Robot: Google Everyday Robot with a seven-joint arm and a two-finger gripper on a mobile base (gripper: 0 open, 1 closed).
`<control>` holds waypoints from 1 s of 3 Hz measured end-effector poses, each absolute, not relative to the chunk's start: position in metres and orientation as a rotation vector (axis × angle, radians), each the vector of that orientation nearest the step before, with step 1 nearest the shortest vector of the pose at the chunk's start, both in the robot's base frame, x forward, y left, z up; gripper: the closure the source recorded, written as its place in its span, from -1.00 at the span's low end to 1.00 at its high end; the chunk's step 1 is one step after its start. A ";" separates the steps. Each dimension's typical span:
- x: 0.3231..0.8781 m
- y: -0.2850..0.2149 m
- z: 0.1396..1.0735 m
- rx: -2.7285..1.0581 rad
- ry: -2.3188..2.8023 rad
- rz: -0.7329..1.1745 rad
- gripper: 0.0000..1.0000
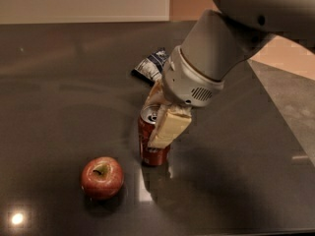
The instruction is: Move coke can near apple
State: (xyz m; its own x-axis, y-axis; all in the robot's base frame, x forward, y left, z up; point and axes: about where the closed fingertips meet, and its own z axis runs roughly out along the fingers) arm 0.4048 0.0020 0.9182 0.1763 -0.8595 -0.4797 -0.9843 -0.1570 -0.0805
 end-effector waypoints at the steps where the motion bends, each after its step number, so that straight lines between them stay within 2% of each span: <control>1: 0.394 0.014 0.912 -2.101 1.731 0.454 0.63; 2: 0.384 0.018 0.902 -2.087 1.738 0.478 0.01; 3: 0.380 0.019 0.896 -2.086 1.741 0.480 -0.45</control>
Offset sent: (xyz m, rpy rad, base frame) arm -0.0258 0.0183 -0.0268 0.0292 0.0384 -0.0051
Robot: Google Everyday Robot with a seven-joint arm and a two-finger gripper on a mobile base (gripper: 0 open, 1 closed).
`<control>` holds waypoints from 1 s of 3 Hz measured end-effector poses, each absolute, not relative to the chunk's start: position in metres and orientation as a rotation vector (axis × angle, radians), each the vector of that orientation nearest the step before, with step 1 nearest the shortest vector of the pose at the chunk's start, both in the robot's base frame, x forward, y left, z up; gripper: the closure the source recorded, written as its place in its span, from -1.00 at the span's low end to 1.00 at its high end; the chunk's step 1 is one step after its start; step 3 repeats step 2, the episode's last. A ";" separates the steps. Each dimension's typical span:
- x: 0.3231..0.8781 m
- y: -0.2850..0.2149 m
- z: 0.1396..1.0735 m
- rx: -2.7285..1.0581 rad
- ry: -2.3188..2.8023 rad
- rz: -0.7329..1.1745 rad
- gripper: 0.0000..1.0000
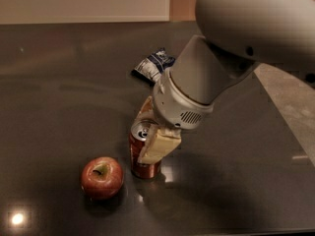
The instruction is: Move coke can near apple
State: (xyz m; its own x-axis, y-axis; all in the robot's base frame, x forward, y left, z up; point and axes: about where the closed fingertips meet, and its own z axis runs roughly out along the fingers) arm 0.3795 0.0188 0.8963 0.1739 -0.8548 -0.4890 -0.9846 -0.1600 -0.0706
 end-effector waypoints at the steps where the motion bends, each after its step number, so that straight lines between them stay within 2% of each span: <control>1: 0.377 0.019 0.897 -2.086 1.740 0.473 -1.00; 3: 0.377 0.019 0.897 -2.086 1.740 0.473 -1.00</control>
Offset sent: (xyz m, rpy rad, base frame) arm -0.0022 0.0006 0.0004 -0.0013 -0.0046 -0.0003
